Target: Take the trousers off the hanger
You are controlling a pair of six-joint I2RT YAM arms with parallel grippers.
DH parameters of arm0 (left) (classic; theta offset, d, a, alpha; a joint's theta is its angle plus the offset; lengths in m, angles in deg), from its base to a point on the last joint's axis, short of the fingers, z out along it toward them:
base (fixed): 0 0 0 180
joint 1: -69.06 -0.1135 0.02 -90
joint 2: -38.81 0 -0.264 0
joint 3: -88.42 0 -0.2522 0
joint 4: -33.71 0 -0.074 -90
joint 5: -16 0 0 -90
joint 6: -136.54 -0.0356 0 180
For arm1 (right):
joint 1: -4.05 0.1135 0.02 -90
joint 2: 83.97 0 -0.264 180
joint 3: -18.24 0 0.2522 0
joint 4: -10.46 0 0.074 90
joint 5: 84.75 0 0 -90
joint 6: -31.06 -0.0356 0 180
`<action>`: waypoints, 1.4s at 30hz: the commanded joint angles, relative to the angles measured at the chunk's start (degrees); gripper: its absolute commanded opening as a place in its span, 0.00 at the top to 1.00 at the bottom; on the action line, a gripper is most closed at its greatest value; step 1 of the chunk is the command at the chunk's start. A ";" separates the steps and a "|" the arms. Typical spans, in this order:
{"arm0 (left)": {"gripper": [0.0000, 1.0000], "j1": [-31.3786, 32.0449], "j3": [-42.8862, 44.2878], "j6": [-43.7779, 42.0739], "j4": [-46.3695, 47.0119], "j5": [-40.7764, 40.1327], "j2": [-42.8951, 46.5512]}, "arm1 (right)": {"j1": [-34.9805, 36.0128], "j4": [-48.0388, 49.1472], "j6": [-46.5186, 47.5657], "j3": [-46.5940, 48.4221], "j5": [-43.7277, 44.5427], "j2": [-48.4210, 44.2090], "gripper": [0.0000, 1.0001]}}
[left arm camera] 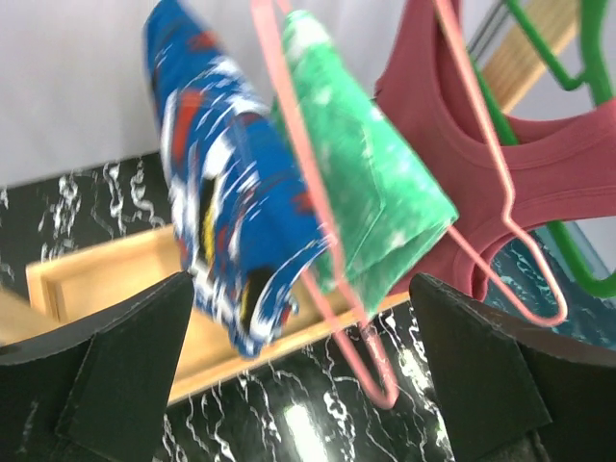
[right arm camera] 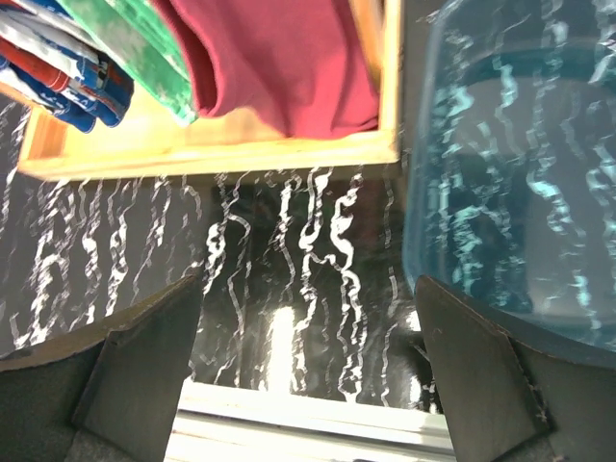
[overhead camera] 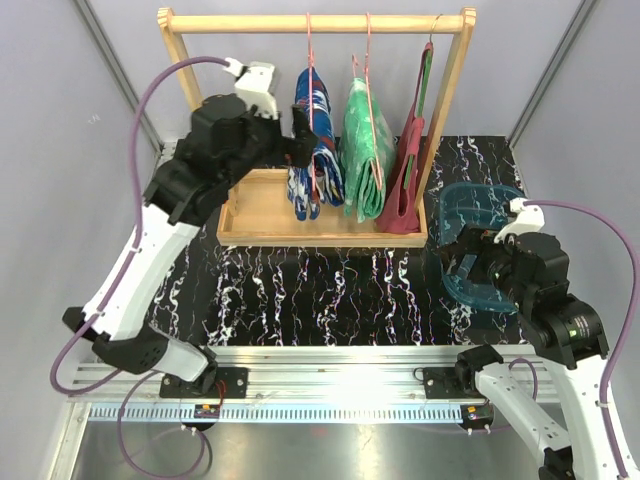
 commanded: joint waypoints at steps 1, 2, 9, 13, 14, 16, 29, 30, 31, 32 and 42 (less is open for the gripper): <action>0.01 2.92 5.14 -5.52 5.08 -8.28 -2.32 | 0.43 3.28 -1.36 -1.27 -3.67 -0.87 0.00; 0.01 3.18 6.89 -5.52 4.73 -9.59 -3.73 | 0.52 3.46 -1.70 -1.71 -3.94 -1.14 0.01; 0.25 4.68 12.71 -9.99 1.65 -21.45 -14.72 | 0.43 3.81 -2.58 -2.94 -6.49 -2.89 0.01; 0.43 4.59 16.39 -11.76 0.52 -22.26 -19.03 | 0.43 4.95 -3.03 -4.26 -8.60 -3.60 0.00; 0.51 4.59 17.10 -11.76 0.16 -22.26 -19.82 | 0.43 4.96 -3.20 -4.52 -8.69 -3.60 0.01; 0.60 4.59 17.54 -11.76 -0.19 -22.96 -20.97 | 0.43 5.48 -3.20 -5.23 -8.95 -3.51 0.01; 1.00 4.59 17.19 -7.55 3.50 -26.57 -19.57 | 0.52 6.89 -2.50 -5.41 -11.15 -2.72 0.01; 1.00 4.68 17.28 -7.37 4.54 -26.31 -19.39 | 0.52 7.33 -2.50 -5.23 -11.32 -2.72 0.01; 1.00 4.59 17.37 -7.19 4.99 -25.78 -19.12 | 0.43 7.50 -2.41 -5.14 -11.59 -2.46 0.00; 1.00 4.59 17.54 -6.76 5.43 -25.52 -18.43 | 0.43 8.11 -2.50 -5.05 -11.59 -2.46 0.00; 1.00 4.59 19.21 -3.15 12.20 -23.22 -14.11 | 0.52 11.37 -1.53 0.57 -11.77 0.62 0.01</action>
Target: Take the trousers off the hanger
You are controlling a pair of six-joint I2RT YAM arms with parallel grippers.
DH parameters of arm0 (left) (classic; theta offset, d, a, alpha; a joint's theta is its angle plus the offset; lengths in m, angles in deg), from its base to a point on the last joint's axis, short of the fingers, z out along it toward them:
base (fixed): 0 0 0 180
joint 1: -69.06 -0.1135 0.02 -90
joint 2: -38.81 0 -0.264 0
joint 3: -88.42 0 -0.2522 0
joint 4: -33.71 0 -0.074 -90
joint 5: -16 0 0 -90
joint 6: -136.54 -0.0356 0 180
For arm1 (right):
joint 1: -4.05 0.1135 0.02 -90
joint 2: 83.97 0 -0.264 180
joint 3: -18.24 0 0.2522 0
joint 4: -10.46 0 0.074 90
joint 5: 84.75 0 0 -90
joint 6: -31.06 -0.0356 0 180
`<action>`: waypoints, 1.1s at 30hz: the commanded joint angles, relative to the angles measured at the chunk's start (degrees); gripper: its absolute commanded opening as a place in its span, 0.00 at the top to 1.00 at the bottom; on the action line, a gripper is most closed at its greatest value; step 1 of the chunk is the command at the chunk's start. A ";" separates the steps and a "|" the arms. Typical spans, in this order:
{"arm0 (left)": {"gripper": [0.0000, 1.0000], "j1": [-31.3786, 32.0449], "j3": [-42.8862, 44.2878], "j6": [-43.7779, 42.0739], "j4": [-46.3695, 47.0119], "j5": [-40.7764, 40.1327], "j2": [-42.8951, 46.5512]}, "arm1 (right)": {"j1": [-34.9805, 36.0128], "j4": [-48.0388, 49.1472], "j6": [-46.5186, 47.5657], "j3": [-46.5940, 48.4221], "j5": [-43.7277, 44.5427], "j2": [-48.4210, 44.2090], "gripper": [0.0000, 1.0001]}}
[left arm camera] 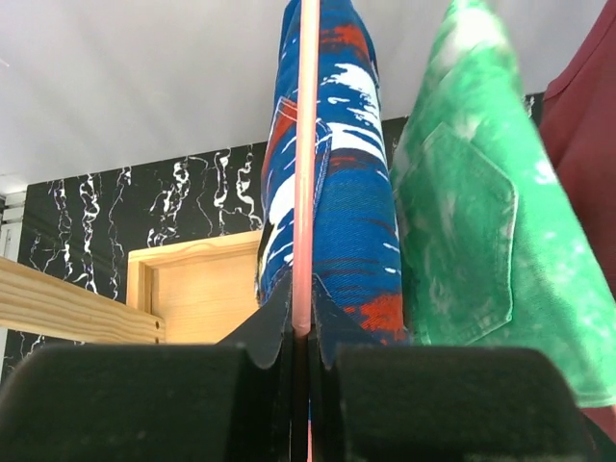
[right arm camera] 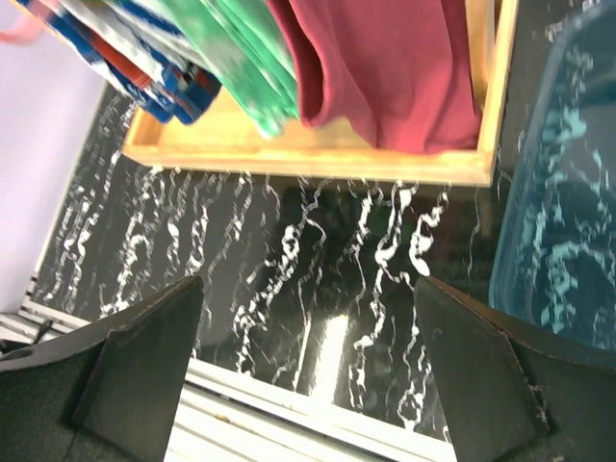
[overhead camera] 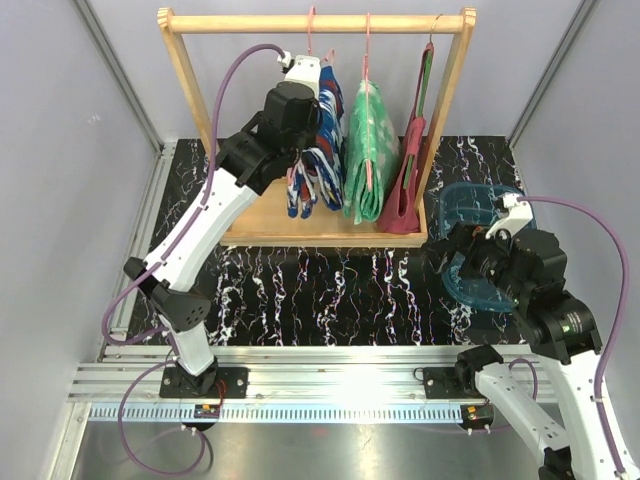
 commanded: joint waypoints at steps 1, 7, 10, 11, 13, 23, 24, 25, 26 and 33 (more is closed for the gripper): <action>1.00 -0.15 5.22 2.25 13.71 -0.91 6.87 | 0.41 4.25 1.20 4.68 -0.90 1.84 0.01; 1.00 -0.15 5.58 2.87 16.08 0.05 8.72 | 0.41 5.04 3.66 10.65 -0.90 5.09 0.00; 1.00 -0.06 4.96 4.88 15.21 0.58 10.30 | 0.50 5.39 5.85 15.22 -2.04 7.29 0.01; 1.00 -0.06 4.61 5.41 14.25 0.76 11.43 | 0.50 6.09 6.38 17.75 -2.83 7.99 0.01; 1.00 0.02 3.73 7.77 12.75 0.58 12.84 | 0.50 7.40 7.17 20.49 -2.84 10.71 0.01; 1.00 1.08 -0.66 20.70 -1.65 1.80 25.23 | 5.73 0.21 7.79 49.49 -12.18 33.03 0.00; 1.00 1.25 -1.01 21.58 -2.97 2.25 26.55 | 9.16 -0.75 8.84 51.34 -9.11 36.01 0.00; 1.00 1.60 -2.41 23.07 -3.77 2.69 27.26 | 13.03 -3.11 11.98 55.18 -4.99 37.60 0.01; 1.00 2.56 -3.73 23.69 -4.56 2.95 28.05 | 22.37 -4.09 13.58 56.96 5.41 40.66 0.00; 1.00 4.59 -14.37 30.89 -3.34 1.81 35.87 | 45.98 9.76 19.82 48.13 31.08 41.67 0.00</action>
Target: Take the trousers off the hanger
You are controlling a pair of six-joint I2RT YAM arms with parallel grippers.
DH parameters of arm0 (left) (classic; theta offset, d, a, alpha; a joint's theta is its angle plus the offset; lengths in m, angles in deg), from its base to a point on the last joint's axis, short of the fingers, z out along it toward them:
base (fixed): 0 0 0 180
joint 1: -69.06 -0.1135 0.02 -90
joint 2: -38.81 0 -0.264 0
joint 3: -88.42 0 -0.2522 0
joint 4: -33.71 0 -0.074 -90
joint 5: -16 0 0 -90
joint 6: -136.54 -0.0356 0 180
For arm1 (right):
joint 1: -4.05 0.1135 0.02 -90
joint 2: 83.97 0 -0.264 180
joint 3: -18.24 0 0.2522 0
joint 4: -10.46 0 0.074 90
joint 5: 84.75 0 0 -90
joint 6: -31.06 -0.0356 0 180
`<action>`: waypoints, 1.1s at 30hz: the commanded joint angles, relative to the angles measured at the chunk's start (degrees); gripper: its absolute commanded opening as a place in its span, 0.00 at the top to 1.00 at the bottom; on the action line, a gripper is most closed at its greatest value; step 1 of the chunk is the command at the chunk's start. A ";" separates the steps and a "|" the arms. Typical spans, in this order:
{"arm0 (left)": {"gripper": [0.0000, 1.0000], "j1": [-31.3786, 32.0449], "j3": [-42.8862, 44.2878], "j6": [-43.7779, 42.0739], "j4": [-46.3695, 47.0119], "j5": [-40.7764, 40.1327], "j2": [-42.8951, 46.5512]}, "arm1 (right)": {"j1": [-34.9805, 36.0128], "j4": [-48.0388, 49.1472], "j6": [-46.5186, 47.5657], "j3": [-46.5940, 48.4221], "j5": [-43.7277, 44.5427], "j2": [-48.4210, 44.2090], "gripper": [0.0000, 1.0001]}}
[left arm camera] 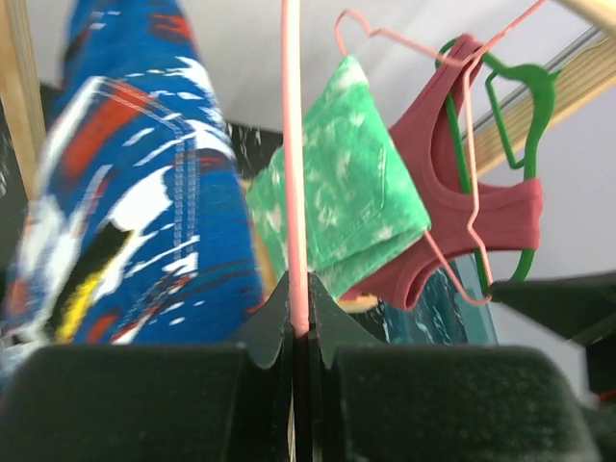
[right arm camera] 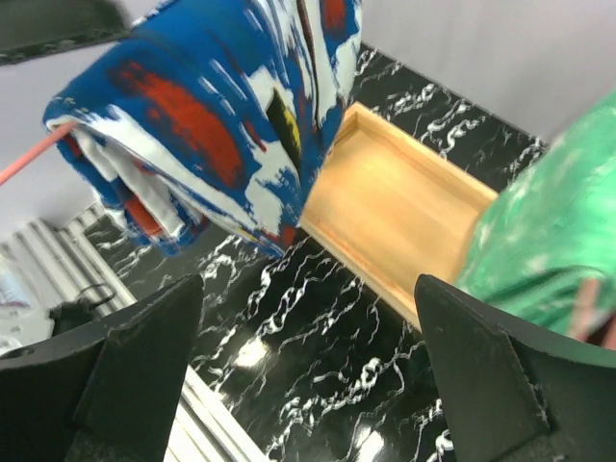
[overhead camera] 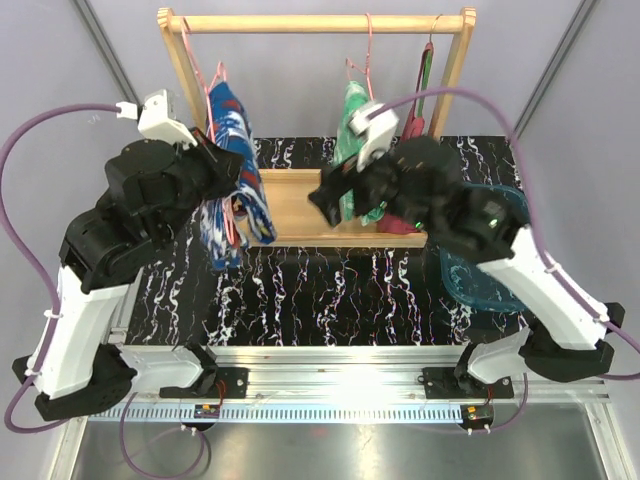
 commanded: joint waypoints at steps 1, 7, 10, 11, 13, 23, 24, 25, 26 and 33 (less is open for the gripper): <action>1.00 0.92 -1.85 5.15 8.92 -0.64 2.82 | 9.47 14.39 4.95 -8.81 17.50 -3.65 0.01; 1.00 1.63 -4.58 8.93 10.51 2.26 5.03 | 17.47 39.90 10.48 -27.03 21.04 -5.15 0.02; 1.00 1.71 -5.98 10.69 11.73 2.97 6.08 | 19.42 49.99 12.15 -32.30 23.41 -4.62 0.03; 1.00 1.80 -6.42 11.04 12.35 3.66 6.52 | 19.86 52.14 12.59 -33.46 23.85 -4.70 0.03; 1.00 1.80 -7.04 12.09 12.79 4.37 7.05 | 20.04 57.92 14.43 -36.18 25.00 -4.62 0.04; 1.00 2.07 -7.92 14.91 16.22 10.08 6.88 | 20.04 69.55 24.36 -38.39 32.38 1.17 0.05; 1.00 2.15 -7.83 15.18 16.40 10.26 6.97 | 20.04 70.86 25.33 -38.74 32.82 1.53 0.05; 1.00 2.24 -8.00 15.44 16.66 10.70 7.23 | 20.04 73.05 26.99 -39.27 33.09 1.88 0.05; 1.00 2.24 -8.09 15.62 16.83 10.79 7.32 | 19.95 73.95 27.71 -39.36 33.00 2.67 0.06; 1.00 2.50 -8.97 16.50 17.89 12.46 8.37 | 20.04 85.28 35.09 -41.12 31.34 5.93 0.20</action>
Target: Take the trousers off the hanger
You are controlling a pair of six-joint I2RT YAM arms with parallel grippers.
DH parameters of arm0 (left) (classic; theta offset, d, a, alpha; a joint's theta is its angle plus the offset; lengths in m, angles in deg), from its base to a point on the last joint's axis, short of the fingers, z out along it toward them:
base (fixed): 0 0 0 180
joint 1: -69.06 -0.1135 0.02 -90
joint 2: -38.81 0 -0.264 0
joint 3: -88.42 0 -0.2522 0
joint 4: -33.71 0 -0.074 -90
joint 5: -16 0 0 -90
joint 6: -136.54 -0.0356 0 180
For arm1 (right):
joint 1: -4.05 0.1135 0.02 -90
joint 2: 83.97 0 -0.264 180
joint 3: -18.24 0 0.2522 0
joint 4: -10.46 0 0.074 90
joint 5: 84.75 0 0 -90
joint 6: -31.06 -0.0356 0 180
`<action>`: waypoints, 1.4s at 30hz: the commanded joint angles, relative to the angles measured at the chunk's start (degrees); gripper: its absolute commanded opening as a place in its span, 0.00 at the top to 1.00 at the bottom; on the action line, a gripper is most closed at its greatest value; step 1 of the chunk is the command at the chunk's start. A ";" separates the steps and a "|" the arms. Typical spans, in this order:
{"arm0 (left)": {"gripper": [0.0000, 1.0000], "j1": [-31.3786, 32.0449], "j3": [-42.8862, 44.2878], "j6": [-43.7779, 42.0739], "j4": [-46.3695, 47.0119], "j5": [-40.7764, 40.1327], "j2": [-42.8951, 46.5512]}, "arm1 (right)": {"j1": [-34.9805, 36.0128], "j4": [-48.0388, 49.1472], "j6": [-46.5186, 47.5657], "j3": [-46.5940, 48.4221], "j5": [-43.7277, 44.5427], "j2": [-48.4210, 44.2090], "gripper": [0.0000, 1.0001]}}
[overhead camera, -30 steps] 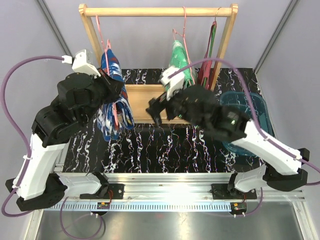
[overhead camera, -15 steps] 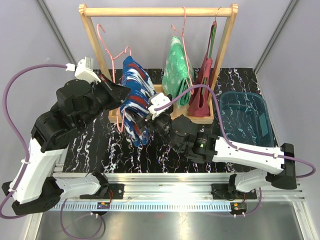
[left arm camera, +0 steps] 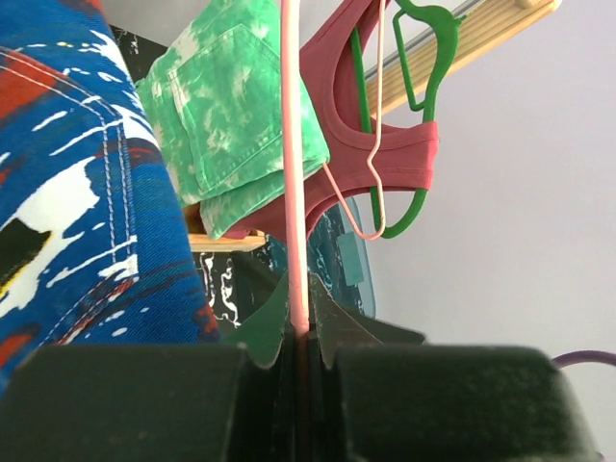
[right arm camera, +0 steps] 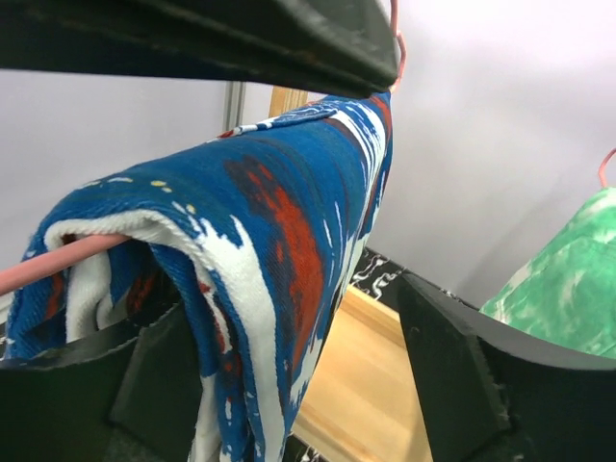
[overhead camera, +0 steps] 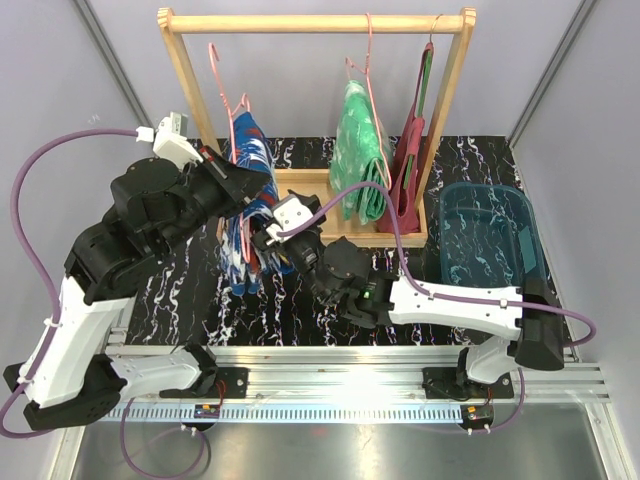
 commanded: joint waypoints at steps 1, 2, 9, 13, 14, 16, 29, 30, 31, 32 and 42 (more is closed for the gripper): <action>1.00 0.47 1.32 0.45 12.84 1.95 2.73 | 0.19 11.65 5.28 -0.81 -0.75 0.49 0.22; 1.00 0.47 1.32 0.45 12.84 2.56 2.73 | 0.19 12.18 5.72 -0.73 -1.03 0.58 0.23; 1.00 0.47 2.37 -1.30 11.00 3.88 2.21 | -0.25 18.78 10.81 -2.05 -6.74 0.14 0.31; 1.00 0.47 2.64 -2.62 9.68 4.32 1.85 | -1.57 12.46 11.61 1.03 -7.88 0.49 0.72; 1.00 0.47 2.81 -2.97 9.24 4.06 1.94 | -1.83 11.67 11.70 1.12 -8.32 -0.03 0.82; 1.00 0.47 2.55 -4.55 8.01 3.53 2.47 | -2.36 12.45 12.32 0.16 -8.33 -1.09 0.86; 1.00 0.47 -21.43 -4.65 6.25 -7.54 15.47 | -7.01 10.96 13.46 7.09 -2.70 -6.19 1.00; 1.00 0.47 -23.10 -3.60 6.25 -7.89 16.96 | -7.28 9.74 13.55 9.18 -2.26 -6.28 1.00; 1.00 0.47 -24.68 -3.07 6.51 -7.90 17.84 | -7.54 9.21 13.72 10.16 -2.17 -6.28 1.00; 1.00 0.47 -27.48 -2.71 6.60 -7.98 18.55 | -7.81 8.50 14.07 11.13 -2.26 -6.45 1.00; 1.00 0.47 -39.53 1.33 4.06 -10.88 25.41 | -8.42 -6.58 15.14 31.14 -3.93 -7.24 1.00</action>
